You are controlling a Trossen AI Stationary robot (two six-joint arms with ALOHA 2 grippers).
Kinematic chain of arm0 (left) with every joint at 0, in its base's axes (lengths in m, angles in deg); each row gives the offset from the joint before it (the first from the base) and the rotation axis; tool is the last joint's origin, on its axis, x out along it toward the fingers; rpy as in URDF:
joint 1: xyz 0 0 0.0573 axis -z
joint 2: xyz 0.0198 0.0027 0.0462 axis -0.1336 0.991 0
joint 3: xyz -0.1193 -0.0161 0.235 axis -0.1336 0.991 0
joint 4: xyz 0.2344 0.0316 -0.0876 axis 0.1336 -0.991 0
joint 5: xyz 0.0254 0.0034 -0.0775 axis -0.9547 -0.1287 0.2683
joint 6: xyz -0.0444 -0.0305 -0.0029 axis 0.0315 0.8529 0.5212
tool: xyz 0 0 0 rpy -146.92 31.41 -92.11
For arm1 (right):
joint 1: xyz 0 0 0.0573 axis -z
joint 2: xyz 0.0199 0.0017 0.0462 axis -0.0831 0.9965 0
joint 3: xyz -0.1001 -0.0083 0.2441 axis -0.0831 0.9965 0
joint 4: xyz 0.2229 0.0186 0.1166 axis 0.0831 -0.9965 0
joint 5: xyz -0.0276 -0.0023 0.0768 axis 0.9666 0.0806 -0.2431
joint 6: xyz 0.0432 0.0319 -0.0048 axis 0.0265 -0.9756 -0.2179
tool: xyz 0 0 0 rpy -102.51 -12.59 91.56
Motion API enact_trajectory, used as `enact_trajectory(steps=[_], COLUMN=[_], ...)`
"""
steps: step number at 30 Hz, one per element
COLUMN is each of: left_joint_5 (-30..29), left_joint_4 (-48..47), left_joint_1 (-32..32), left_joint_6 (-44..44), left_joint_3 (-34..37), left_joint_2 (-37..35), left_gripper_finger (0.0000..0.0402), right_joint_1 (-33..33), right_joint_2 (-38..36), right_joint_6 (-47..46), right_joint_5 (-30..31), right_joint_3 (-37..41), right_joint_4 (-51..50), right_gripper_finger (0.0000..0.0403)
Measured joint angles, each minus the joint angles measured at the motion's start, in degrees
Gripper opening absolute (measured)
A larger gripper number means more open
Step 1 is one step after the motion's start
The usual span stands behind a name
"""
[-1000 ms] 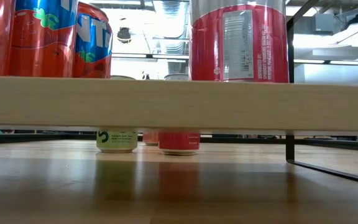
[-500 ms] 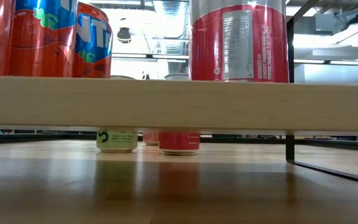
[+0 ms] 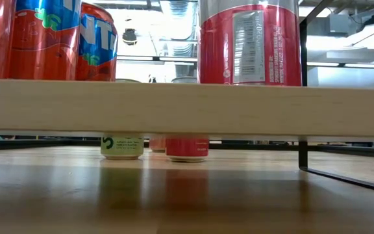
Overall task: Place canned beverage on shelf
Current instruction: Put the white soda can on the shelf
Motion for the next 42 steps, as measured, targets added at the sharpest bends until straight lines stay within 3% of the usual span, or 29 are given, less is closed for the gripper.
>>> enact_trajectory(steps=[3,11,24,42], left_joint_5=[1.38,6.07,8.66,10.6], left_joint_4=[0.88,2.04,1.92,-6.54], left_joint_1=[0.69,0.16,0.43,-0.62], left_joint_6=[-2.76,2.83,0.95,-0.08], left_joint_3=[0.02,0.45,0.54,0.54], left_joint_2=[1.97,3.83,6.03,6.54], left_gripper_finger=[0.0293,0.0293,0.0293,0.0293], right_joint_1=[0.02,0.06,0.0,0.0], right_joint_2=[0.06,0.06,0.06,0.06], right_joint_6=[0.0,0.02,0.67,2.06], right_joint_5=[-0.01,-0.08,-0.06,0.02], right_joint_3=[0.9,2.17,2.17,2.17], right_joint_4=[0.06,0.06,0.08,0.05], right_gripper_finger=[0.0297,0.0297,0.0298,0.0297])
